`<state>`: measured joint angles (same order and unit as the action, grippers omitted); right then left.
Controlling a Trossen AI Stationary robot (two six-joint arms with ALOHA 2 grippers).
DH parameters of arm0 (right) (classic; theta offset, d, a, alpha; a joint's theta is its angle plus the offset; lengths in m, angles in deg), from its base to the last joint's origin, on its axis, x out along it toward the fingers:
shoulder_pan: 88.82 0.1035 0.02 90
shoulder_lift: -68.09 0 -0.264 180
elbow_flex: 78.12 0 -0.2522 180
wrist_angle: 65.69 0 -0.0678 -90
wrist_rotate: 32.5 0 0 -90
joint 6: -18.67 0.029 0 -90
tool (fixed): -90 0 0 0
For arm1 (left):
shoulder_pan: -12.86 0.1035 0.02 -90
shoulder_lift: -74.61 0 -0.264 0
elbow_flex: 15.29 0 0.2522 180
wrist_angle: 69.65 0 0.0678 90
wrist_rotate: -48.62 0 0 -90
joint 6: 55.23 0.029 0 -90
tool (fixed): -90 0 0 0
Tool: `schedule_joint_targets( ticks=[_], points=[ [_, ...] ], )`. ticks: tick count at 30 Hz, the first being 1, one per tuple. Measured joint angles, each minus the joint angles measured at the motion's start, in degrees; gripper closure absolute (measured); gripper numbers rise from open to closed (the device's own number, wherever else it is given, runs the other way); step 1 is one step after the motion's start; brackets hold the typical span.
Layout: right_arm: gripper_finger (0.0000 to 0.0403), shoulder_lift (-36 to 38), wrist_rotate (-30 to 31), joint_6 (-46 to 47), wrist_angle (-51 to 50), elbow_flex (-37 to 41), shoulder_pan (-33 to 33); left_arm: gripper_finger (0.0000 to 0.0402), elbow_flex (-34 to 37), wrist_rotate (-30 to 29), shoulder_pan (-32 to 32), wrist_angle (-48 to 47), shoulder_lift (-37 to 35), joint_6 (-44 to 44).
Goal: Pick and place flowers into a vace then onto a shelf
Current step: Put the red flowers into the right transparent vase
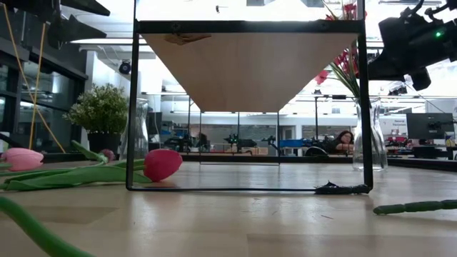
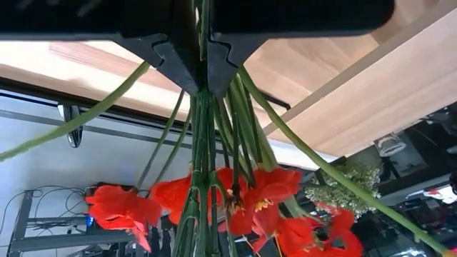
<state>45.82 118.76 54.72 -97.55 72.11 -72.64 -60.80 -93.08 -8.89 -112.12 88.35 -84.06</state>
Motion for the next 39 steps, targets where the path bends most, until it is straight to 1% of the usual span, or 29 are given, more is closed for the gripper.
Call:
schedule_joint_targets(
  ticks=[4, 33, 39],
  points=[
    [0.0402, -0.13, 1.48, -0.02, -0.01, 0.00, 0.00, 0.0076, 0.00, 0.00, 0.01, 0.00, 0.00, -0.01],
    [0.0400, -0.17, 1.93, -0.08, -0.29, 0.00, 0.00, 0.0076, 0.00, 0.00, 0.01, -0.20, 0.00, 0.01],
    [0.0388, -0.17, 2.06, 0.15, -0.97, 0.00, 0.00, 0.0076, 0.00, 0.00, 0.00, -0.20, 0.00, -0.01]
  ],
)
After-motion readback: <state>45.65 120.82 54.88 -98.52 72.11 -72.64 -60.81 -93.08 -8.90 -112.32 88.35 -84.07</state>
